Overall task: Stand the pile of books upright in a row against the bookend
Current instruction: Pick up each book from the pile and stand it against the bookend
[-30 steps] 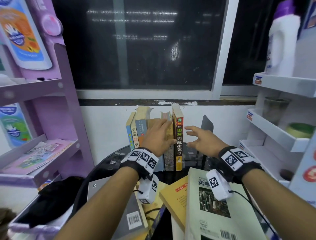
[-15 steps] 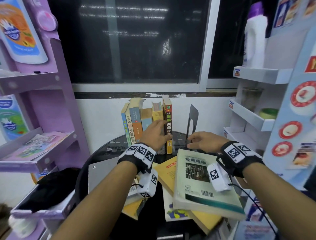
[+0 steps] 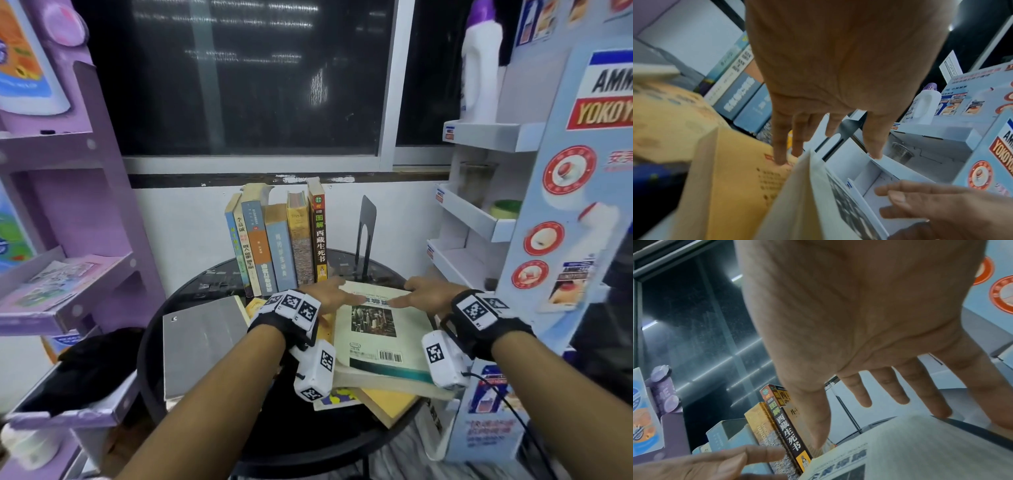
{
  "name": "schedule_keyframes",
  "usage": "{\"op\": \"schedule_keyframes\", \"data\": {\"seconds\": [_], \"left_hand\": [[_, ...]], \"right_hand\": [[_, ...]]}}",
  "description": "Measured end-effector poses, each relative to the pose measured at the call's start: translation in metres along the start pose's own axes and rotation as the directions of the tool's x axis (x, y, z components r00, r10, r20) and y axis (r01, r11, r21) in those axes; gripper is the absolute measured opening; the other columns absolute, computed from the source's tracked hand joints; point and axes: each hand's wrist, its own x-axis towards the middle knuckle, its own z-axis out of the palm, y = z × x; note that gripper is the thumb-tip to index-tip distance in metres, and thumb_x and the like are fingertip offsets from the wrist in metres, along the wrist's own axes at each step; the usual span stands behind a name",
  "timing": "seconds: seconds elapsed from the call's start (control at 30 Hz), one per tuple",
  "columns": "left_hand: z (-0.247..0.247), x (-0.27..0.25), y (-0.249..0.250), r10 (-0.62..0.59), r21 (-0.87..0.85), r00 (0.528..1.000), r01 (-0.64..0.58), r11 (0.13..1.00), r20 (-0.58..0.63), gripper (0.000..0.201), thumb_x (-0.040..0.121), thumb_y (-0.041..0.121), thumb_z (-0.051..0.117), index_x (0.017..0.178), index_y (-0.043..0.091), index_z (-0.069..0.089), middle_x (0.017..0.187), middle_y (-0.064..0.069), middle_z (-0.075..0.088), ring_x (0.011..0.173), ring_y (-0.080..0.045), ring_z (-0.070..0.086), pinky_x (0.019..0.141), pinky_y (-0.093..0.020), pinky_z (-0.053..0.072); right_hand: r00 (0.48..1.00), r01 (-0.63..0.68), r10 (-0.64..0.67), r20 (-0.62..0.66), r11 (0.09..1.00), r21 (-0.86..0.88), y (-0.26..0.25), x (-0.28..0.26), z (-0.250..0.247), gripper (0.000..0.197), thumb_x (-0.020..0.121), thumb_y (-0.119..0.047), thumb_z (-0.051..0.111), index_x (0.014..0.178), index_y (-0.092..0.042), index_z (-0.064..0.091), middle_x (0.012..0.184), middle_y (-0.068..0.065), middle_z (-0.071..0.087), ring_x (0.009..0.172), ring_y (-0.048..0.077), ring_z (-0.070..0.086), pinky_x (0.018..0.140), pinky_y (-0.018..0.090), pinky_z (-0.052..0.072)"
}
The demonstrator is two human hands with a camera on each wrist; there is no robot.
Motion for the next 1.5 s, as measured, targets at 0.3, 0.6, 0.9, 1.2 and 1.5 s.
{"op": "schedule_keyframes", "data": {"seconds": [0.3,0.6,0.9,1.2,1.5], "left_hand": [[0.002,0.010,0.005,-0.109,-0.058,0.993,0.107,0.993,-0.034,0.054,0.082,0.043,0.071,0.118,0.007,0.057,0.118,-0.012,0.062,0.111,-0.029,0.059,0.097,-0.047,0.050],[-0.001,0.016,-0.011,-0.186,-0.417,0.982,0.168,0.893,-0.004,0.036,0.078,0.024,0.077,0.108,0.007,0.064,0.087,-0.002,0.068,0.072,-0.016,0.063,0.055,-0.027,0.050],[0.011,0.022,-0.025,-0.163,-0.485,0.986,0.130,0.865,-0.027,0.067,0.059,0.036,0.085,0.113,0.004,0.063,0.105,-0.012,0.071,0.098,-0.033,0.067,0.094,-0.045,0.051],[0.004,0.016,-0.015,0.026,-0.479,0.994,-0.075,0.874,-0.110,0.054,0.083,0.023,0.071,0.131,0.006,0.053,0.130,-0.016,0.061,0.116,-0.035,0.060,0.102,-0.052,0.046],[-0.028,0.008,-0.004,0.146,-0.493,0.968,-0.232,0.839,-0.205,0.040,0.091,0.009,0.061,0.130,0.011,0.053,0.125,-0.010,0.065,0.109,-0.029,0.064,0.098,-0.053,0.048]], "right_hand": [[0.996,-0.081,0.082,0.041,0.996,-0.030,0.005,0.005,0.008,0.067,0.083,-0.047,0.069,0.135,-0.014,0.043,0.134,0.004,0.050,0.121,0.022,0.048,0.102,0.033,0.039],[0.997,-0.070,0.069,0.024,0.997,0.039,0.001,0.007,0.012,0.024,0.078,-0.031,0.079,0.075,-0.021,0.057,0.092,-0.003,0.063,0.092,0.018,0.056,0.083,0.026,0.044],[0.994,-0.081,0.090,-0.066,0.988,0.131,0.004,0.008,0.010,0.036,0.066,-0.018,0.087,0.090,-0.012,0.061,0.106,0.005,0.067,0.103,0.026,0.062,0.089,0.035,0.052],[0.986,0.016,0.022,-0.166,0.974,0.224,0.000,0.022,-0.001,0.097,0.035,-0.038,0.091,0.118,-0.013,0.048,0.113,0.003,0.064,0.100,0.024,0.062,0.089,0.042,0.053],[0.948,0.160,-0.044,-0.316,0.922,0.354,-0.025,-0.002,-0.019,0.090,0.066,-0.010,0.085,0.136,-0.020,0.029,0.118,0.006,0.055,0.107,0.026,0.055,0.091,0.044,0.051]]}}
